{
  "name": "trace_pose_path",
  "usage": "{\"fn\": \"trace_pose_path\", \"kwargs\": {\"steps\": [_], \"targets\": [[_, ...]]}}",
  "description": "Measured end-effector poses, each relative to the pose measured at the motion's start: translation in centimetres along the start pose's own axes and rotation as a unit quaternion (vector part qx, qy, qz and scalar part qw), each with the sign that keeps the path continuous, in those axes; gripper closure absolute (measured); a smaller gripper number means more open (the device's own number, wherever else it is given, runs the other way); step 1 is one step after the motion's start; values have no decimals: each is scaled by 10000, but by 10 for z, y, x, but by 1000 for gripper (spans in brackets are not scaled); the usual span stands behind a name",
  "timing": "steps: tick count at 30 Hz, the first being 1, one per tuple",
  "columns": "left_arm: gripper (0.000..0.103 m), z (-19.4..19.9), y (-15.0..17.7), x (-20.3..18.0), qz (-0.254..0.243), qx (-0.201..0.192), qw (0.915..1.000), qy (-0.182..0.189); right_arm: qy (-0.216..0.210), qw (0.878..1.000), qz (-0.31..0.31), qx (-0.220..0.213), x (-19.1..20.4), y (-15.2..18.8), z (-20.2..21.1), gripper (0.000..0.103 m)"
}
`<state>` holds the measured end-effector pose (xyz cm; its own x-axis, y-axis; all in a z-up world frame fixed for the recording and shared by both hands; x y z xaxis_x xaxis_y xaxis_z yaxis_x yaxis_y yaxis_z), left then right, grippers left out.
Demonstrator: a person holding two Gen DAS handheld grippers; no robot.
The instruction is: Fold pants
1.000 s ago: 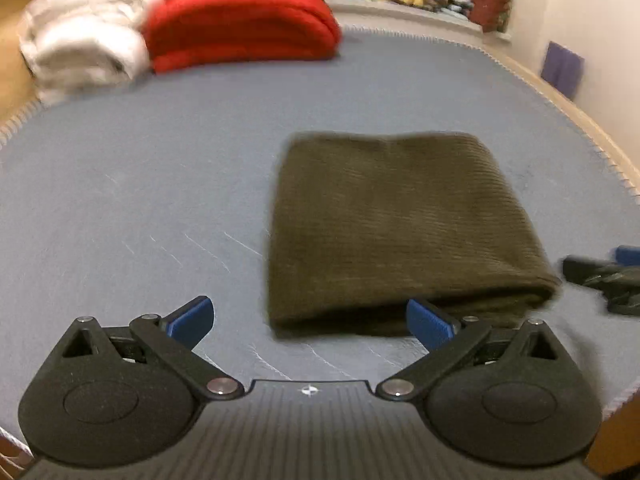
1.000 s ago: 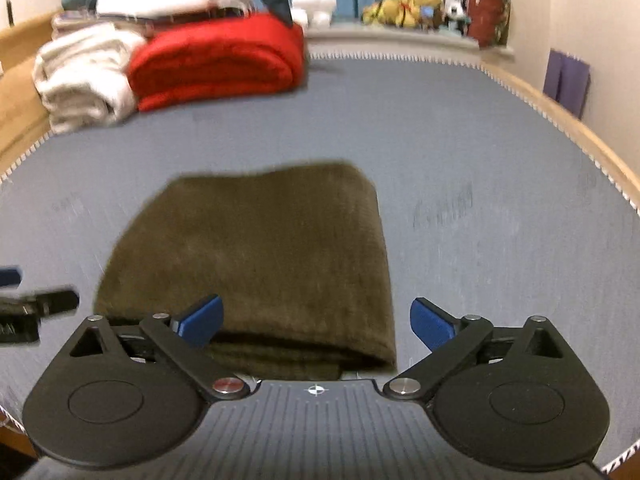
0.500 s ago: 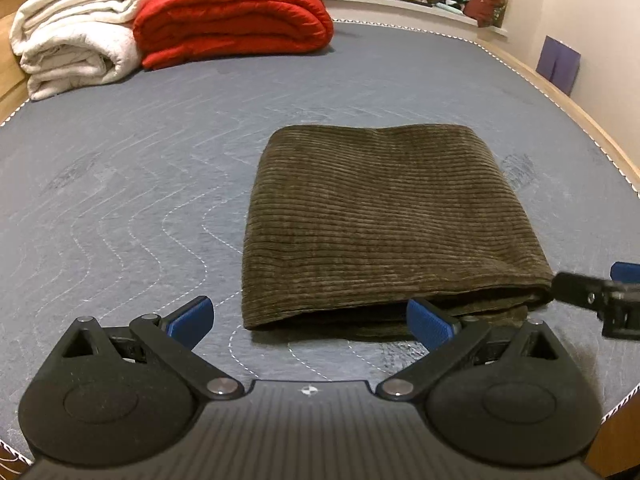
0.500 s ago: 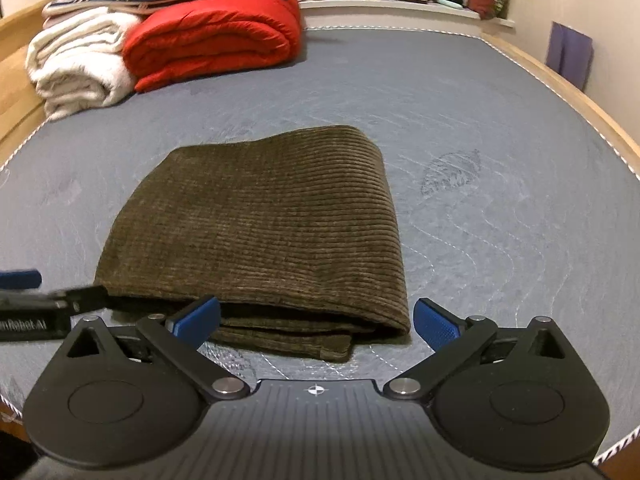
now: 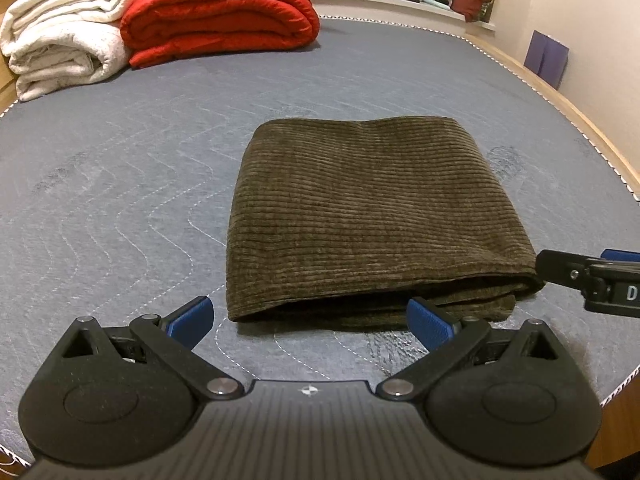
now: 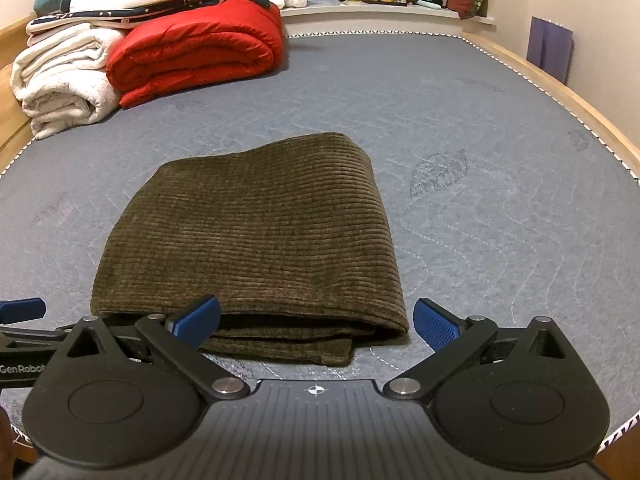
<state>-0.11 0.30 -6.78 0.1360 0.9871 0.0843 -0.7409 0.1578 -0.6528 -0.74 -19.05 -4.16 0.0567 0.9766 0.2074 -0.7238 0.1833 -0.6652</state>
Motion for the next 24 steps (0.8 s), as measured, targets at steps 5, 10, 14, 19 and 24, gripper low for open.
{"fn": "trace_pose_path", "kwargs": {"steps": [5,10,14,19,24], "targets": [[0,1,0,0,22,-9,10000,8,46,10000,5,20,2,2,-3,1],[0,3,-1,0,26,-40,10000,33,43,10000,41,44,7,5,-5,1],[0,4,0,1,43,-35,10000,61,35,10000,67,51,7,5,-6,1],[0,5,0,2,46,-44,10000,62,38,9999,82,66,8,6,-6,1],[0,5,-1,2,46,-49,10000,62,46,9999,99,65,9,7,-6,1]]}}
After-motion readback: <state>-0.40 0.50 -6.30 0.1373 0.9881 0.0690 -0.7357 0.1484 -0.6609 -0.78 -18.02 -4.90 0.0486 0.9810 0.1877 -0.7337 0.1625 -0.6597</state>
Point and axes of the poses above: each gripper's, at about its wrist camera, not at the fingertips, and z roughly against the way its jaws point, x to its left, y to its underside, the point moved 7 cm from there along -z, roughly the way its jaws point, and after that the axes turned 10 degrees about -z, right-handed, at the moved point
